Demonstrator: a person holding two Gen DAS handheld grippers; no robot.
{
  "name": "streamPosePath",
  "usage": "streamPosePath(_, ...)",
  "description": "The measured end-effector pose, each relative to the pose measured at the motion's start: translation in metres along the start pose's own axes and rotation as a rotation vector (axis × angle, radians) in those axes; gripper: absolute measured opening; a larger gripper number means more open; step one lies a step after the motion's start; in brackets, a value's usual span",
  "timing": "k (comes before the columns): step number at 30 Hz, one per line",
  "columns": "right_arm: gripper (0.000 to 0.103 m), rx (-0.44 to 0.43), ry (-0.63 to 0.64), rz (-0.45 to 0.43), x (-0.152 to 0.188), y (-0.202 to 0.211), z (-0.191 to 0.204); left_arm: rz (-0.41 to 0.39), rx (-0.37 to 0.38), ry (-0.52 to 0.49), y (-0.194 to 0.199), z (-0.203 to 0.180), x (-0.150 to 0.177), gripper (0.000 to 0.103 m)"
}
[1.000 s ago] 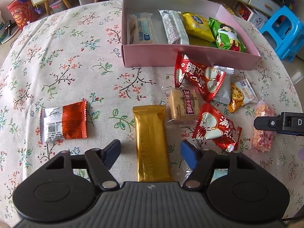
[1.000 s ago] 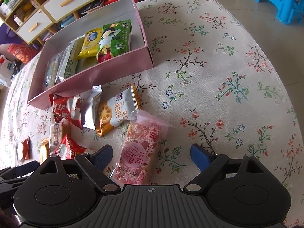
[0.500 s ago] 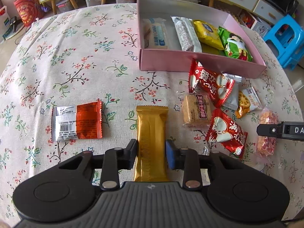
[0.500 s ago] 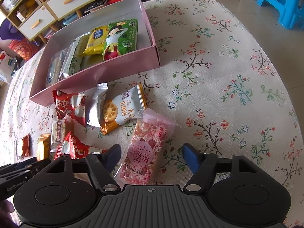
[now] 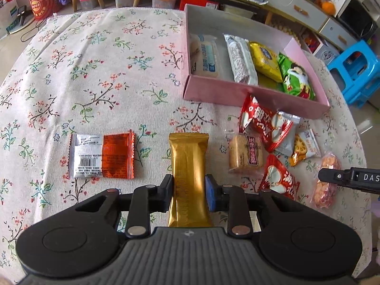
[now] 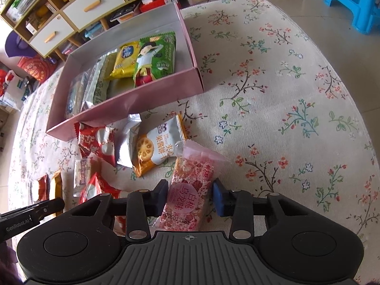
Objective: Organize snacks
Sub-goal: 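Place the gold bar in the box with the left tool while the right tool places the pink packet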
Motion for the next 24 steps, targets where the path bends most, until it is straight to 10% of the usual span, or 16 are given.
streamPosePath(24, 0.035, -0.133, -0.096, -0.110, -0.037, 0.041, 0.004, -0.148, 0.062, -0.016, 0.026, -0.015, -0.035, 0.026)
Point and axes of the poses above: each gripper's, at about its wrist camera, not at the fingertips, and y roughly against the way its jaws point, z to its left, x to its underside, the point moved 2 cm from there along -y, roughly the way its jaws point, and after that the axes turned 14 degrees about x, right-handed, at the moved point
